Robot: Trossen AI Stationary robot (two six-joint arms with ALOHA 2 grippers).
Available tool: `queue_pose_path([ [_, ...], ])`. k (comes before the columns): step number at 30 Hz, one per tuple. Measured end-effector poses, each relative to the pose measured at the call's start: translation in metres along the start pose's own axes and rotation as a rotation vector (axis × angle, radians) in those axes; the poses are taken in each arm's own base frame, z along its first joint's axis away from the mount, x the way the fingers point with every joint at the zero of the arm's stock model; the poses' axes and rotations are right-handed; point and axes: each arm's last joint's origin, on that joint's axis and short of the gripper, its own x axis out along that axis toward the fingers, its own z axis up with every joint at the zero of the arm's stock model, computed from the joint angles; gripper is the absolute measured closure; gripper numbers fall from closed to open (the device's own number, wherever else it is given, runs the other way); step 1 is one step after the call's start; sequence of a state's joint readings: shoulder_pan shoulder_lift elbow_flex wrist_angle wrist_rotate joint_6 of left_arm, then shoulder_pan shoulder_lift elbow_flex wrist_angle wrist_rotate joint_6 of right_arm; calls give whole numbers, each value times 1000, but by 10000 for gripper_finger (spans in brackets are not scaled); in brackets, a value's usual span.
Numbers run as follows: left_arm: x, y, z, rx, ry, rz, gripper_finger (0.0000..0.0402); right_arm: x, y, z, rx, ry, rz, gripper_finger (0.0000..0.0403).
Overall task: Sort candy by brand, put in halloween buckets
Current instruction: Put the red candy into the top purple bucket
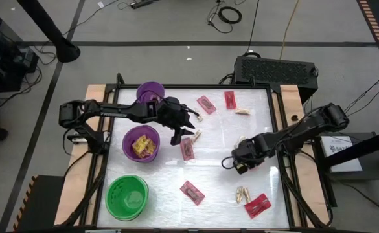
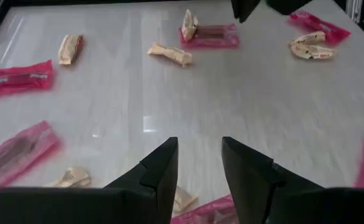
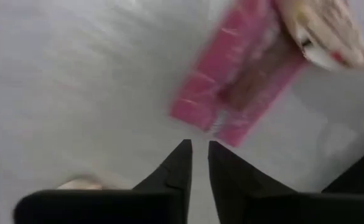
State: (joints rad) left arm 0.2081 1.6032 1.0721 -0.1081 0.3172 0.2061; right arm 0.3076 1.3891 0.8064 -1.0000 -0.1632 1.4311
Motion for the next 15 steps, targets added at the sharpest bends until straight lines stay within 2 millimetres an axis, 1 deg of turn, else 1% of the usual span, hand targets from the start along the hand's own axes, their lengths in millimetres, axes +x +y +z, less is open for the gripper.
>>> queue_pose_path([
  [2,0,0,0,12,-2,0,269,9,-6,-1,51,4,-30,333],
  [4,0,0,1,14,-6,1,269,16,-11,0,60,-2,-48,307],
  [6,0,0,1,13,-6,1,269,21,-12,3,64,-8,-32,281],
  [11,0,0,1,13,-6,1,269,22,-11,5,81,-40,-12,218],
  [15,0,0,1,12,-5,0,269,24,-14,6,130,-101,-40,186],
])
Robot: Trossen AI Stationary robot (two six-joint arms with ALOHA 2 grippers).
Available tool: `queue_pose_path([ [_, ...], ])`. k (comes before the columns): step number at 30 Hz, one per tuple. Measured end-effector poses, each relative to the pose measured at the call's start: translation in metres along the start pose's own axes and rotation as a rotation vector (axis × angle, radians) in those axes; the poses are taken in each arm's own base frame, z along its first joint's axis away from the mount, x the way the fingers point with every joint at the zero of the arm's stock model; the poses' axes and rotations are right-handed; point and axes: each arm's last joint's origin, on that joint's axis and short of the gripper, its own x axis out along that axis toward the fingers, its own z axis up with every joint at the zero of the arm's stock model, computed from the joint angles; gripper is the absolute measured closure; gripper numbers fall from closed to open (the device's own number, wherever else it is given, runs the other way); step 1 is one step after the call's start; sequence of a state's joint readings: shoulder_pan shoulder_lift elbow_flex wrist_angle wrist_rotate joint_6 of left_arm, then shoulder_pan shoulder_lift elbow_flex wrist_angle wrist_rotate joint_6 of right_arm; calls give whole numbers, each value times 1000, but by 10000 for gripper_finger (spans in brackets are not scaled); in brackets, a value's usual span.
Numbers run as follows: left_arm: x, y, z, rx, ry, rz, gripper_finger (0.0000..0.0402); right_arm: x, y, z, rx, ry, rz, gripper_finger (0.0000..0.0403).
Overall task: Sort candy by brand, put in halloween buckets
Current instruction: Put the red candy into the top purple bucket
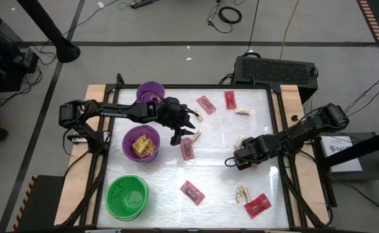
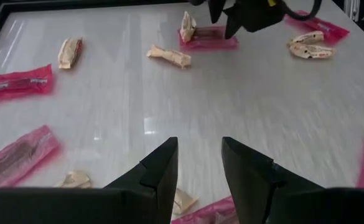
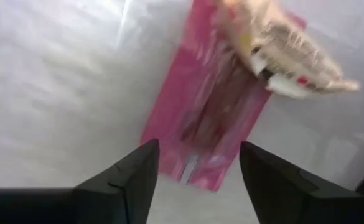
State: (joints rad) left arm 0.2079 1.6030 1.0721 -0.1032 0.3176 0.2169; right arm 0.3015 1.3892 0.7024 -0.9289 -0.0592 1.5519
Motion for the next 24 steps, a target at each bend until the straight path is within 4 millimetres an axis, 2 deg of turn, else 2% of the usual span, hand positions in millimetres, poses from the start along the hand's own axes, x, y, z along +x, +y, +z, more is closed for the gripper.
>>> queue_pose_path([
  [6,0,0,-1,-5,12,-3,269,20,-9,0,16,35,21,186],
  [11,0,0,-1,-28,13,-4,269,25,-9,-2,-8,98,53,232],
  [16,-1,1,-2,-36,17,-1,269,16,-1,-4,-68,130,102,325],
  [20,-1,2,-2,-57,16,2,269,-1,13,-5,-130,120,182,389],
  [24,-1,2,-1,-59,8,3,269,-21,28,-3,-198,93,264,393],
])
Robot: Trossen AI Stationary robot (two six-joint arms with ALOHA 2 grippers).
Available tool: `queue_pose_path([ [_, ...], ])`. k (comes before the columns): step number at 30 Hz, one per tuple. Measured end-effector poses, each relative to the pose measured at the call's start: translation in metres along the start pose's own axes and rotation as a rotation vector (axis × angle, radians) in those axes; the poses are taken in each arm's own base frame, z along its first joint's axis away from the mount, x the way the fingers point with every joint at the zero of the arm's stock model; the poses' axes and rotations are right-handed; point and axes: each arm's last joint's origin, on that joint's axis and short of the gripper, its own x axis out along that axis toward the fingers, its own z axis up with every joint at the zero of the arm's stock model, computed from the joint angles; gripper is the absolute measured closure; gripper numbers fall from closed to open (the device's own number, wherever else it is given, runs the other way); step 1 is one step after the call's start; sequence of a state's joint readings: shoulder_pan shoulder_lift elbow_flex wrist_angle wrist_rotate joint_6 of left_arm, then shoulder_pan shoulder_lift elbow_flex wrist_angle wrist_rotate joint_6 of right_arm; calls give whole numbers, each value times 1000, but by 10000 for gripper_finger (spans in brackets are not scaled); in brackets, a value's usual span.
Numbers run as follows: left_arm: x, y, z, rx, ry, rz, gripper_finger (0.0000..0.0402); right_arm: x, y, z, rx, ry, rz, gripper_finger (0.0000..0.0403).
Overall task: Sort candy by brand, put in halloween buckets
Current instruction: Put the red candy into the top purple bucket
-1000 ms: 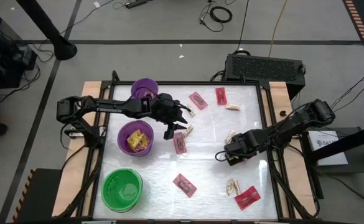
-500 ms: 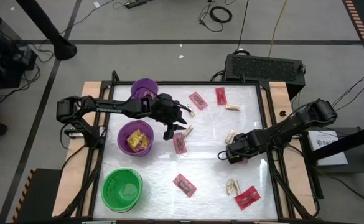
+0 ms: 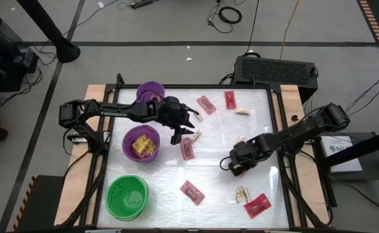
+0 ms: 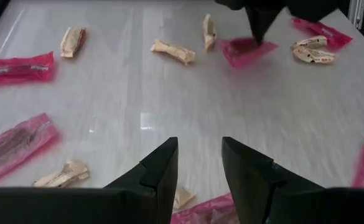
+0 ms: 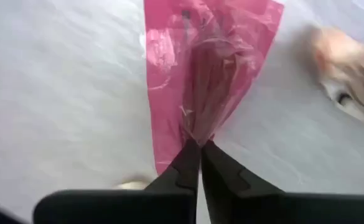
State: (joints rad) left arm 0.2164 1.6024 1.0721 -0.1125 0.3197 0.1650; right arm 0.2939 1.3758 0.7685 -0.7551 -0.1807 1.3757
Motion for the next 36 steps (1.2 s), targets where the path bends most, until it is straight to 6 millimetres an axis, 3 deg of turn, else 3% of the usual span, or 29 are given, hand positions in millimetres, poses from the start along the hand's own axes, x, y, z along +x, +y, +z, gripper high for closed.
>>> queue_pose_path([
  [6,1,1,10,-18,-112,-13,269,-28,26,9,-132,-163,87,395],
  [13,22,17,8,-591,-179,-196,269,-60,47,21,-292,-431,118,402],
  [17,38,22,-5,-771,-105,-272,269,-68,50,29,-323,-484,122,402],
  [24,54,22,-15,-797,-65,-362,269,-71,50,40,-329,-507,141,402],
  [36,55,19,-12,-770,-75,-421,269,-69,52,33,-423,-428,157,403],
])
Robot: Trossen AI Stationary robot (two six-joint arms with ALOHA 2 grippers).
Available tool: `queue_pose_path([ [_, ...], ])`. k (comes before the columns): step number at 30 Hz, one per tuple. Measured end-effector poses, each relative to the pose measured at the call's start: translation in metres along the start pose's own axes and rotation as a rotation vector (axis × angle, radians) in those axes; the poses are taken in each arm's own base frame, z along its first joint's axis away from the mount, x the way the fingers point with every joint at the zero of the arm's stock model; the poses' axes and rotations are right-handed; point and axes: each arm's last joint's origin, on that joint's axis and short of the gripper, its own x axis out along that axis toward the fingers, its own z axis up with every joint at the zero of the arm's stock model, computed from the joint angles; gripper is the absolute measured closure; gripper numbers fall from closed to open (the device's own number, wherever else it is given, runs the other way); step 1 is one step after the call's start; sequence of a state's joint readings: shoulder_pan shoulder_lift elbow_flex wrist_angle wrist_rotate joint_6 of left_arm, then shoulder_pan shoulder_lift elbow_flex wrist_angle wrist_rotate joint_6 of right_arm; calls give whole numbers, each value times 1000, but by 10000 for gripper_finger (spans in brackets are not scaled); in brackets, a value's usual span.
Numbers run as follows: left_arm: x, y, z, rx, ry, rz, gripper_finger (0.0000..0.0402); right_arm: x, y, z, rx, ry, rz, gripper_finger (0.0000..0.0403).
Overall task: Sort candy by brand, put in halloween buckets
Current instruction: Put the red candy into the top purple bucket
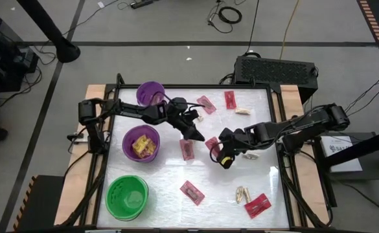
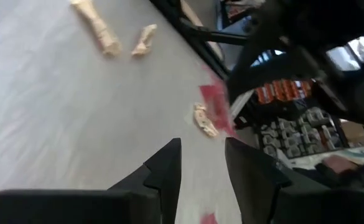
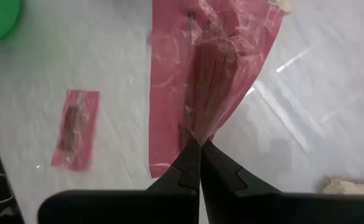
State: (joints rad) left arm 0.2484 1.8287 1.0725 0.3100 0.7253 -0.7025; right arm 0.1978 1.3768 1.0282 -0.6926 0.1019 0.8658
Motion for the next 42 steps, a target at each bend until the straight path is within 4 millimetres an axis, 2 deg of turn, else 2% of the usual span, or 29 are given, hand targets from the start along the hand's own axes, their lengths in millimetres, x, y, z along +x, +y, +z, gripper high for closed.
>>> queue_pose_path([
  [4,2,-5,1,35,-3,-51,269,5,-2,3,-20,-2,-20,403],
  [13,2,-5,0,10,6,-48,269,19,-5,18,-57,-64,-25,402],
  [20,1,-2,-2,-15,26,-26,271,20,-5,24,-56,-90,-1,402],
  [31,-2,4,-2,-45,34,8,321,20,-2,22,-59,-56,45,402],
  [42,-2,3,-2,-13,47,-10,340,19,-2,23,-75,-65,44,402],
])
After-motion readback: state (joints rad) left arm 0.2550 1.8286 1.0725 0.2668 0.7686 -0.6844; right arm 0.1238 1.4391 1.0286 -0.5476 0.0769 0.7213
